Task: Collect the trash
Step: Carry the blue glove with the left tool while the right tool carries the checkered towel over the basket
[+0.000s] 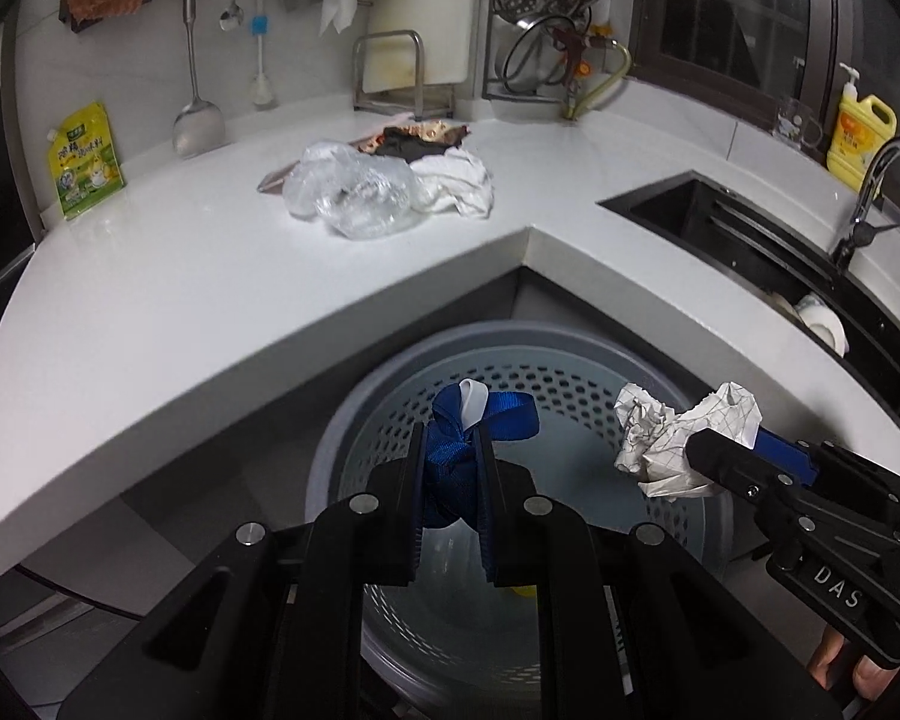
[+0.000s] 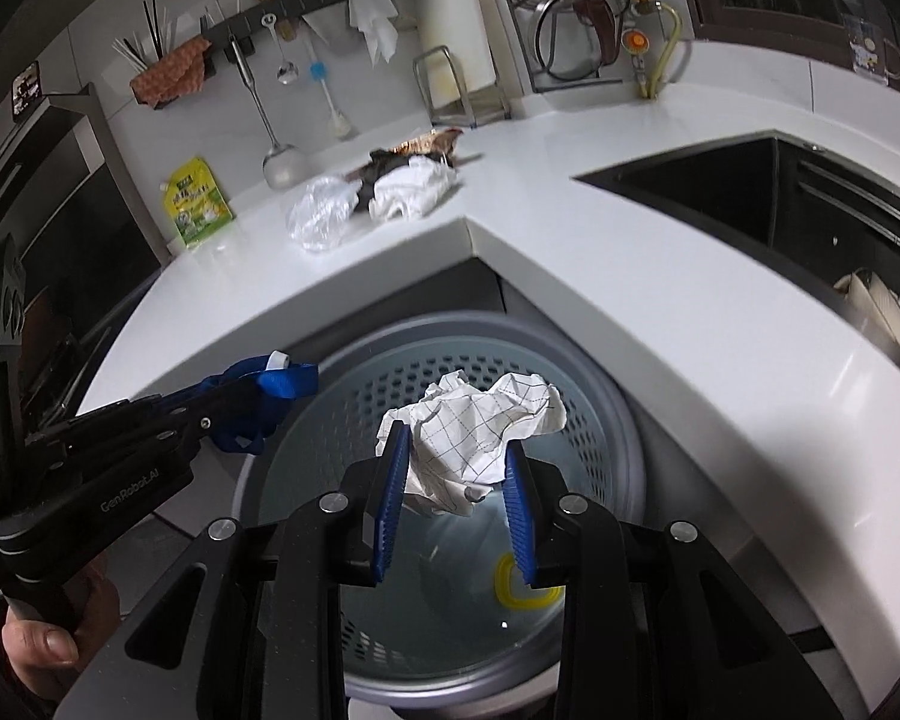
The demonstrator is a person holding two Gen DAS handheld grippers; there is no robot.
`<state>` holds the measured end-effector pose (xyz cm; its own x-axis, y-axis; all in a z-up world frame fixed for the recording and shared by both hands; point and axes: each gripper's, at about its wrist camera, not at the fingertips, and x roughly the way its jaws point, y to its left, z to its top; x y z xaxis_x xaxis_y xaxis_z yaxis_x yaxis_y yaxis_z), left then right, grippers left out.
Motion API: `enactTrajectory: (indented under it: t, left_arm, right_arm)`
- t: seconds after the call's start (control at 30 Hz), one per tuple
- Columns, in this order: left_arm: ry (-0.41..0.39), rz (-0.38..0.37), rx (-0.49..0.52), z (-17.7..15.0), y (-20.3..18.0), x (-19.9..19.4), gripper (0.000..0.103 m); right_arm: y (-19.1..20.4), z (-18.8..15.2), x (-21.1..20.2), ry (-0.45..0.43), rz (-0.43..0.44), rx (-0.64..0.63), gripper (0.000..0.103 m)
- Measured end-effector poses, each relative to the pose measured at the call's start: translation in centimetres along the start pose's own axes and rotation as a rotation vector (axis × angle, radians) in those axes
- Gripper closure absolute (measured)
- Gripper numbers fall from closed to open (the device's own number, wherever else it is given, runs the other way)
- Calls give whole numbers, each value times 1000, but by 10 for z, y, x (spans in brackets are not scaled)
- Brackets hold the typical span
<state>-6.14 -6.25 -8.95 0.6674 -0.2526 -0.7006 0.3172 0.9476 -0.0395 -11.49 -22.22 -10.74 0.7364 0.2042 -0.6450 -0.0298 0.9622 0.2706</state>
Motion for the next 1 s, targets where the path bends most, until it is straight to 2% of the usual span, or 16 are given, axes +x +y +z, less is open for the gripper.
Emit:
enactTrajectory:
  t: [0.3, 1.0]
  left_arm:
    - [61, -8, -1, -13, -1, 12, 88]
    - [154, -31, -18, -27, 4, 36, 87]
  right_arm:
    - [-2, -18, 6, 55, 20, 14, 74]
    - [-5, -25, 30, 126, 21, 18, 73]
